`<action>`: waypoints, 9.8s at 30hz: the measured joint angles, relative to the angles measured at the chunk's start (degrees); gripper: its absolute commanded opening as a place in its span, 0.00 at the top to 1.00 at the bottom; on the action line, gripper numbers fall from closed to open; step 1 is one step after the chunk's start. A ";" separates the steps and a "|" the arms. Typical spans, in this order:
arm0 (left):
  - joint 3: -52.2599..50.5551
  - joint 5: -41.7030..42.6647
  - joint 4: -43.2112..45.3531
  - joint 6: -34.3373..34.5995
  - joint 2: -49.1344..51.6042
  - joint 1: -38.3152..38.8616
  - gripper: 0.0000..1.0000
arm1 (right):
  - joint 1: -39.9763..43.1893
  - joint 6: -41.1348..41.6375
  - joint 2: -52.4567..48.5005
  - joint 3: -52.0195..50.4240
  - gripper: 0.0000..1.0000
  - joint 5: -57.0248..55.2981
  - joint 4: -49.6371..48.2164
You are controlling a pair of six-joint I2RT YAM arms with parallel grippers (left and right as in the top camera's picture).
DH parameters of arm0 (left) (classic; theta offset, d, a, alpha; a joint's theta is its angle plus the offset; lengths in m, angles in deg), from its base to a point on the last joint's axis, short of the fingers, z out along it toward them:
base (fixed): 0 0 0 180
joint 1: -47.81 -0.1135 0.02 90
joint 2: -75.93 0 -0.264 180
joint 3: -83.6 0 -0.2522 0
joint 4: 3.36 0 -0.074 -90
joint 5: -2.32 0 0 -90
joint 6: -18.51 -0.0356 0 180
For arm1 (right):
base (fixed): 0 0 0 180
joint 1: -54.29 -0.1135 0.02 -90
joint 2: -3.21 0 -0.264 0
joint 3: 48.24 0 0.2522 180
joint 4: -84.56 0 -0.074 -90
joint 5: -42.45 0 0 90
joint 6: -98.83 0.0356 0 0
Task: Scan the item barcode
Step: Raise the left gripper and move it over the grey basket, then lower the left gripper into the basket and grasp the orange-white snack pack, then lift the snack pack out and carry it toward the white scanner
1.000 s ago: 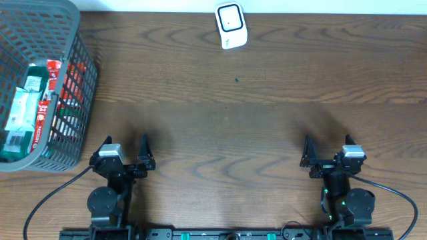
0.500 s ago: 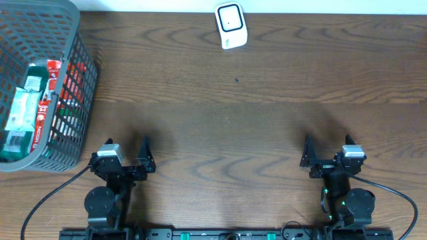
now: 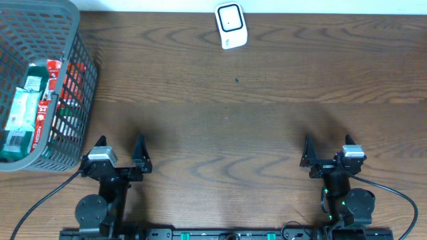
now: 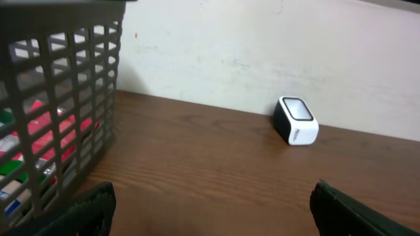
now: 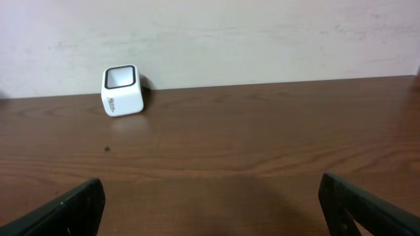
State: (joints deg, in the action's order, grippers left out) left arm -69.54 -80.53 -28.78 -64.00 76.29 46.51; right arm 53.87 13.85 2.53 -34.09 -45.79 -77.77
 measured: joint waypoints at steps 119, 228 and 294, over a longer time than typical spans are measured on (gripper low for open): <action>101.68 -6.19 -65.40 -1.88 111.49 -28.89 0.24 | 0.00 0.00 0.00 0.00 0.01 -0.02 0.02; 82.36 0.20 -46.77 -8.96 112.10 -34.21 0.11 | 0.00 0.00 0.00 0.00 0.01 -0.02 0.02; 81.20 5.18 -46.62 4.57 70.95 -28.72 0.72 | 0.00 0.00 0.00 0.00 0.01 -0.02 0.02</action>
State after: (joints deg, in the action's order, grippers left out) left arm 11.66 -75.35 -75.40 -59.43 147.24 17.79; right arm 53.87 13.85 2.53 -34.09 -45.82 -77.75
